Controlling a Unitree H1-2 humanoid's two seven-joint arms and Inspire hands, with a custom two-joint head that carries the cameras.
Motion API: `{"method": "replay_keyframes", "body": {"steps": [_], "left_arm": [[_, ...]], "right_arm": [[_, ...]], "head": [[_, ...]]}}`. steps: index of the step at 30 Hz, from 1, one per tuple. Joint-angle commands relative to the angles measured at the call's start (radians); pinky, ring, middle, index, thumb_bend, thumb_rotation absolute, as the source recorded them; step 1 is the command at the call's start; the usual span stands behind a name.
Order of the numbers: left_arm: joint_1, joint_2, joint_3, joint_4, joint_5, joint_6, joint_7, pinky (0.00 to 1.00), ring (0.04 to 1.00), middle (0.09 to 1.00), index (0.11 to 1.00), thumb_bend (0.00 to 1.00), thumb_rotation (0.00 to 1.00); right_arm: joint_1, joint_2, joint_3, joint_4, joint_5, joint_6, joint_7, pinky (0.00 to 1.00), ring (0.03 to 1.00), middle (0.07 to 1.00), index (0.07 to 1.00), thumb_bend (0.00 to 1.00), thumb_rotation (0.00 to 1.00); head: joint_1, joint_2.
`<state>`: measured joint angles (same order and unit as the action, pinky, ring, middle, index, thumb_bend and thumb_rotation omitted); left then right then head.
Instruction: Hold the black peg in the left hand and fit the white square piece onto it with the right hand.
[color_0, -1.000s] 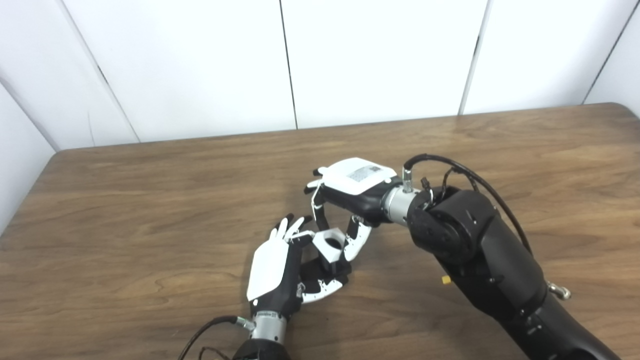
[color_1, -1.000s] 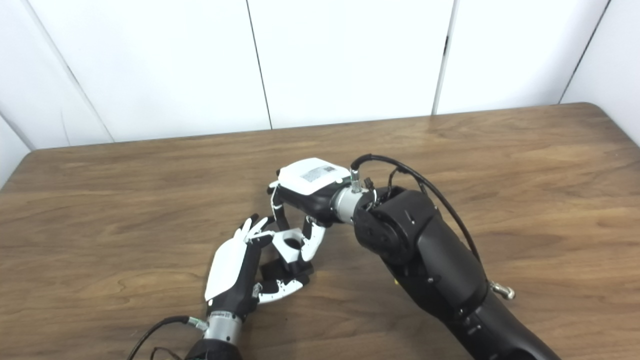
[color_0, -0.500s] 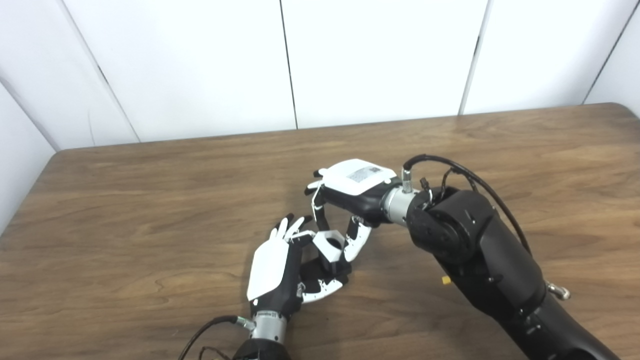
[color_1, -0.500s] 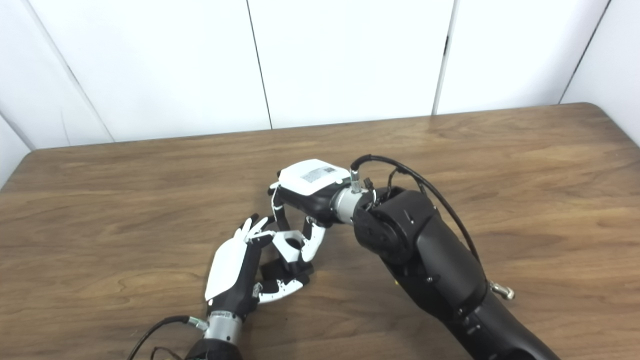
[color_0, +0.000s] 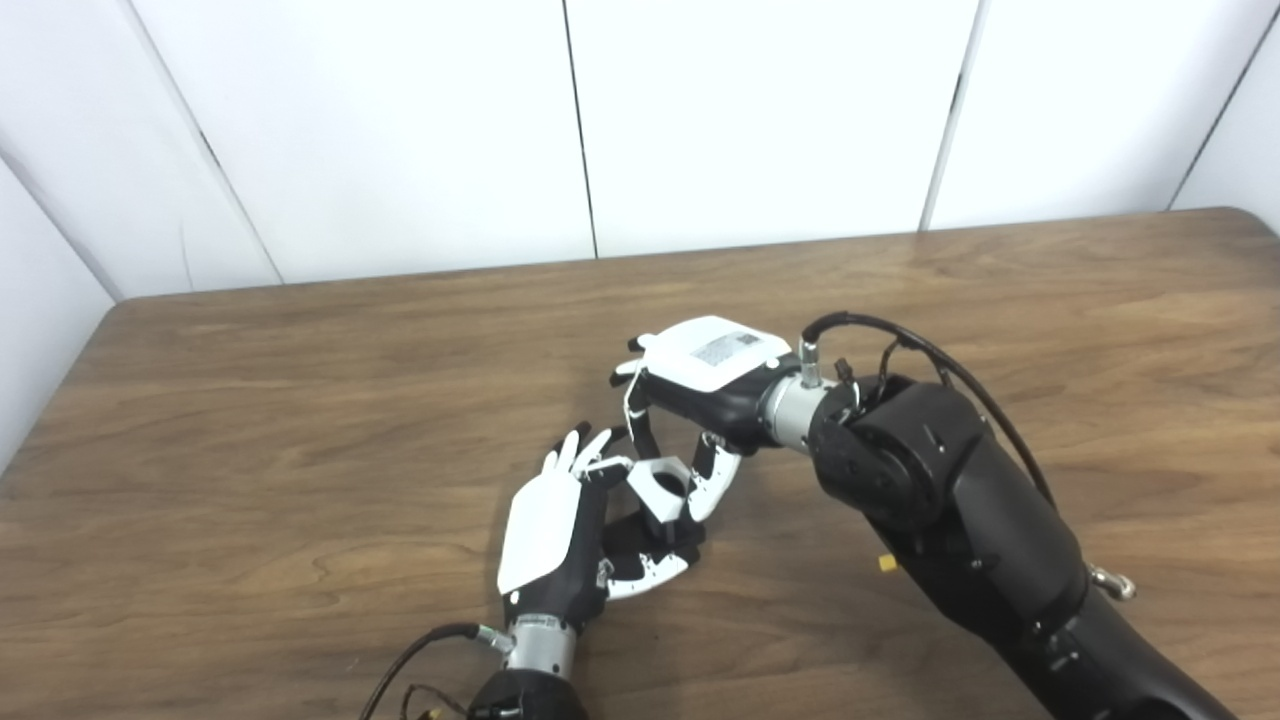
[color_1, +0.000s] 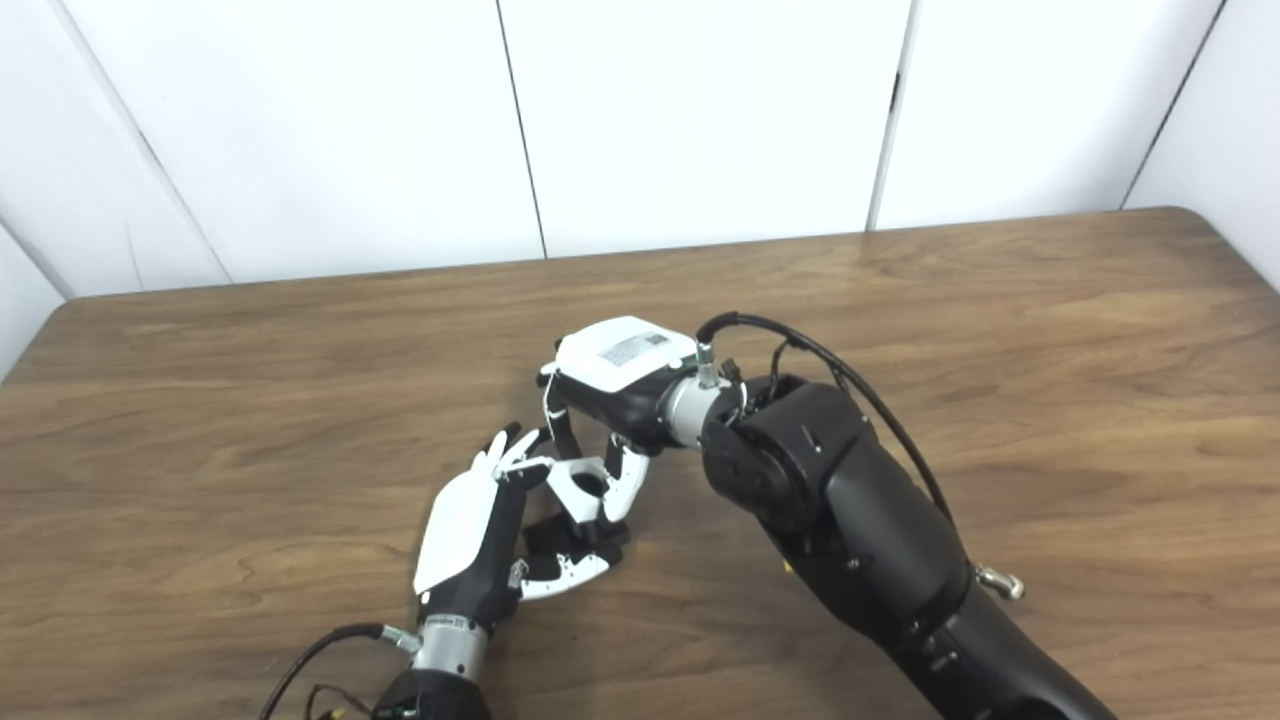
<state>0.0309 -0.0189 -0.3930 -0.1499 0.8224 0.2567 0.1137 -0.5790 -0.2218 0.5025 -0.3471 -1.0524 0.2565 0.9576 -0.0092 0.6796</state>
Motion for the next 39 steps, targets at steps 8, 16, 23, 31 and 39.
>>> {"method": "replay_keyframes", "body": {"steps": [8, 16, 23, 31, 39], "left_arm": [[0.0, 0.0, -0.011, 0.041, 0.023, 0.026, -0.018, 1.0, 1.0, 0.91, 0.49, 0.52, 0.07], [-0.004, -0.002, -0.014, 0.043, 0.028, 0.032, -0.018, 1.0, 1.0, 0.91, 0.49, 0.52, 0.07], [-0.005, -0.003, -0.017, 0.039, 0.031, 0.042, -0.025, 1.0, 1.0, 0.911, 0.49, 0.52, 0.07], [-0.004, -0.009, -0.018, 0.037, 0.031, 0.044, -0.023, 1.0, 1.0, 0.907, 0.49, 0.52, 0.07], [0.001, -0.013, -0.016, 0.022, 0.032, 0.057, -0.032, 1.0, 1.0, 0.898, 0.491, 0.52, 0.07]], "right_arm": [[-0.02, 0.009, 0.026, -0.036, -0.031, -0.04, -0.006, 0.82, 1.0, 0.903, 0.482, 0.52, 0.13], [-0.006, 0.016, 0.042, -0.048, -0.084, -0.063, -0.003, 0.82, 1.0, 0.902, 0.482, 0.52, 0.13], [0.009, 0.024, 0.05, -0.052, -0.119, -0.082, 0.004, 0.79, 1.0, 0.899, 0.482, 0.52, 0.13], [0.024, 0.029, 0.045, -0.053, -0.14, -0.103, 0.012, 0.77, 1.0, 0.897, 0.482, 0.52, 0.13], [0.026, 0.021, 0.034, -0.04, -0.136, -0.103, 0.022, 0.75, 1.0, 0.907, 0.485, 0.53, 0.14]], "head": [[-0.005, 0.0], [-0.005, 0.001], [-0.006, 0.003], [-0.004, 0.003], [-0.002, 0.003]]}}
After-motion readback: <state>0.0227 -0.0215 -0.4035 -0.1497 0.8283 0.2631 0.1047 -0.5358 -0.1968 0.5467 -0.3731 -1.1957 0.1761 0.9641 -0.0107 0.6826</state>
